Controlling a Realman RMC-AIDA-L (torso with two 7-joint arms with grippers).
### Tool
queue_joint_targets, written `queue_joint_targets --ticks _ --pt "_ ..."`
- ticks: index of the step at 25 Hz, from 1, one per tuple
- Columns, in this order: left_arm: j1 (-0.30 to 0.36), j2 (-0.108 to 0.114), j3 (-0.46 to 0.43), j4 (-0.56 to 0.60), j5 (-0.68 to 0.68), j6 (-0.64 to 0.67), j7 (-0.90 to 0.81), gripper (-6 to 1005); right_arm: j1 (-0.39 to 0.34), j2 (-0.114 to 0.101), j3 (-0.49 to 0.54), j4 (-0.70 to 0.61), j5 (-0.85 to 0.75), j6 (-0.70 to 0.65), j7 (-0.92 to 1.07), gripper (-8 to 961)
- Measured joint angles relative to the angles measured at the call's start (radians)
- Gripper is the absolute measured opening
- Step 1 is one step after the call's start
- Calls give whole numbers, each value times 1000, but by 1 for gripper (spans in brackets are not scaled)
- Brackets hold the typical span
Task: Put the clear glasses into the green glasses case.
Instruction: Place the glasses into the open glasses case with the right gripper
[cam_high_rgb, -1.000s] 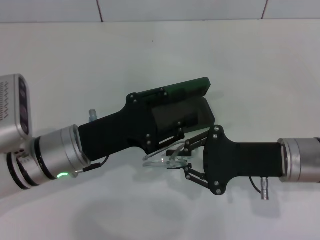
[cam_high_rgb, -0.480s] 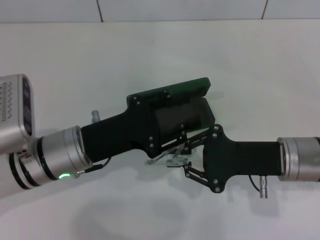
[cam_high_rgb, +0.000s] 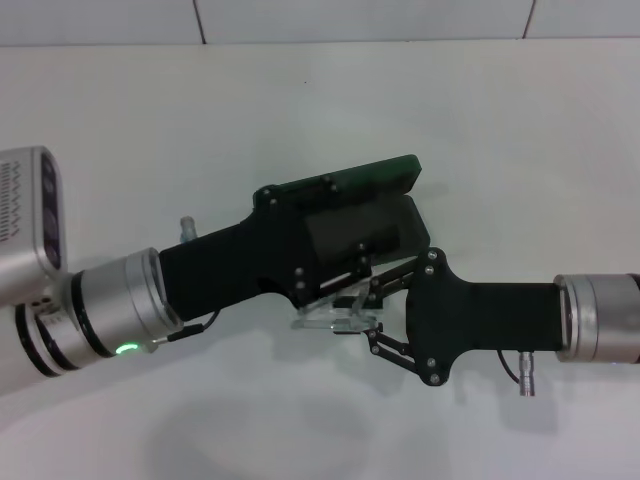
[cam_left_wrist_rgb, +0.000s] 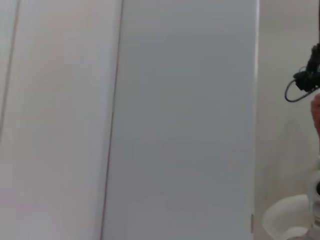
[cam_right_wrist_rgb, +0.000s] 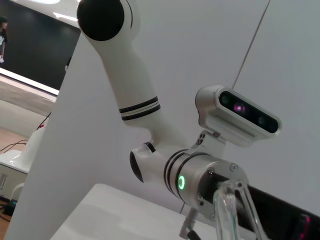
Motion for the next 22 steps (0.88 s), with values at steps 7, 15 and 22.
queue_joint_targets --ticks 7,15,22 --pt "48 2 -3 -6 -151 0 54 534 0 -8 18 6 0 6 5 247" --pt "180 7 -4 -6 -443 2 138 535 -61 -17 28 -303 -143 297 277 253" --pt "199 9 -4 -34 -445 -5 155 535 -231 -5 -185 -825 -687 814 644 258"
